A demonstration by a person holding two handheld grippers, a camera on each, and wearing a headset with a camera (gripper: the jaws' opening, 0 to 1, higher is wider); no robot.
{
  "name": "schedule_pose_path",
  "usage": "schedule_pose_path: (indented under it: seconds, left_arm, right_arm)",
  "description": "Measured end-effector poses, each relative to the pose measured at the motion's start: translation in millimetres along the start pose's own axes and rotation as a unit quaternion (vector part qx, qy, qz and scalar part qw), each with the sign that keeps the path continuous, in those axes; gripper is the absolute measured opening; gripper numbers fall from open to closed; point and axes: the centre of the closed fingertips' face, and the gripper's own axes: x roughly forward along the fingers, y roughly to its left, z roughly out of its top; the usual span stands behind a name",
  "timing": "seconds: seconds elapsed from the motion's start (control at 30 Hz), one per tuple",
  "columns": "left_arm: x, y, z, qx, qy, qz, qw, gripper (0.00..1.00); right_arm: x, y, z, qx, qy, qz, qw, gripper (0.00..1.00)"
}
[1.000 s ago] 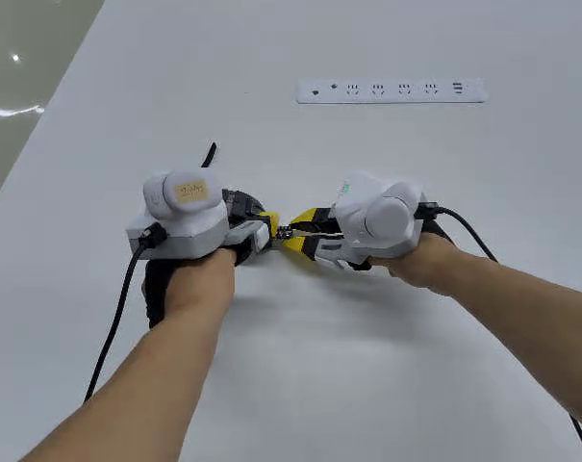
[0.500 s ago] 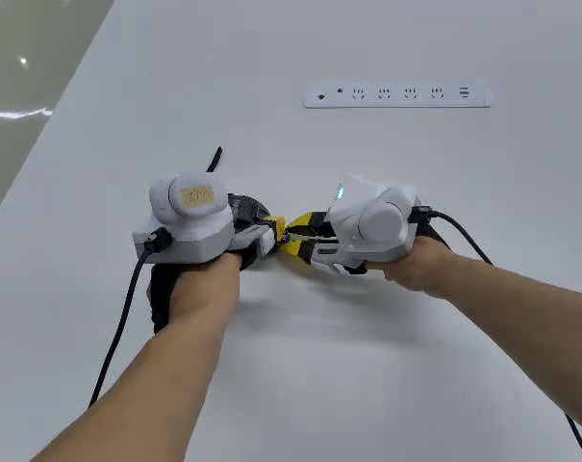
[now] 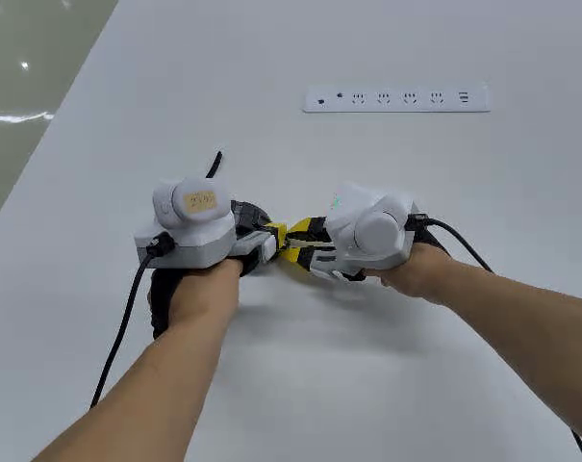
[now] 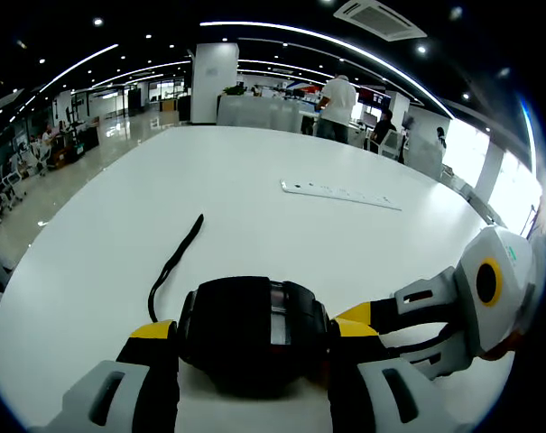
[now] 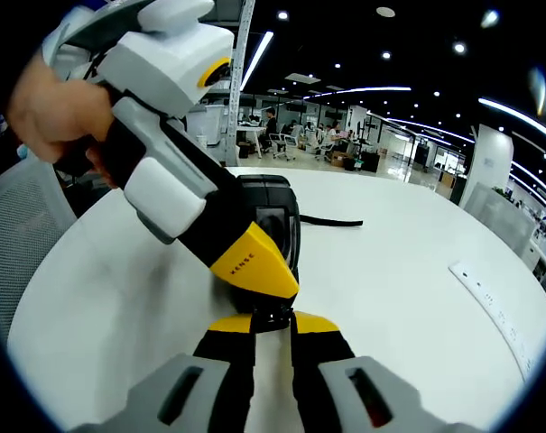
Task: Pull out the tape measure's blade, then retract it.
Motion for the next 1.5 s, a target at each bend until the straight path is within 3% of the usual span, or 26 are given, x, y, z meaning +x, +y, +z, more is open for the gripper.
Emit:
schedule_pose_path:
  seconds: [0.4, 0.53, 0.77, 1.07, 1.4, 1.5]
  left_arm:
    - [-1.7, -0.7, 0.1, 0.003, 0.004, -0.002, 1.0, 0.65]
    - [-3.5, -0.9, 1.0, 0.015, 0.0, -0.005, 0.9999, 0.65]
    - [-3.5, -0.6, 5.0, 0.022, -0.01, -0.008, 0.9997, 0.64]
    - [-9.3, -1.2, 6.9, 0.037, -0.015, -0.017, 0.9991, 0.67]
    - [-14.4, -4.6, 3.2, 0.06, -0.014, -0.05, 0.9969, 0.76]
    - [-16.1, -6.0, 2.8, 0.081, -0.015, -0.061, 0.9947, 0.79]
  right_arm:
    - [-0.4, 0.3, 1.4, -0.004, 0.007, -0.002, 1.0, 0.14]
    - [-2.0, 4.4, -1.4, -0.016, 0.018, 0.003, 0.9997, 0.18]
    - [-12.8, -0.7, -4.2, -0.004, 0.018, -0.008, 0.9998, 0.2]
    - [-27.2, -2.4, -4.9, 0.011, 0.018, -0.013, 0.9997, 0.29]
    - [-51.6, -5.8, -10.7, 0.043, 0.013, -0.029, 0.9986, 0.42]
    - [-61.3, -7.5, -12.3, 0.06, 0.009, -0.036, 0.9975, 0.47]
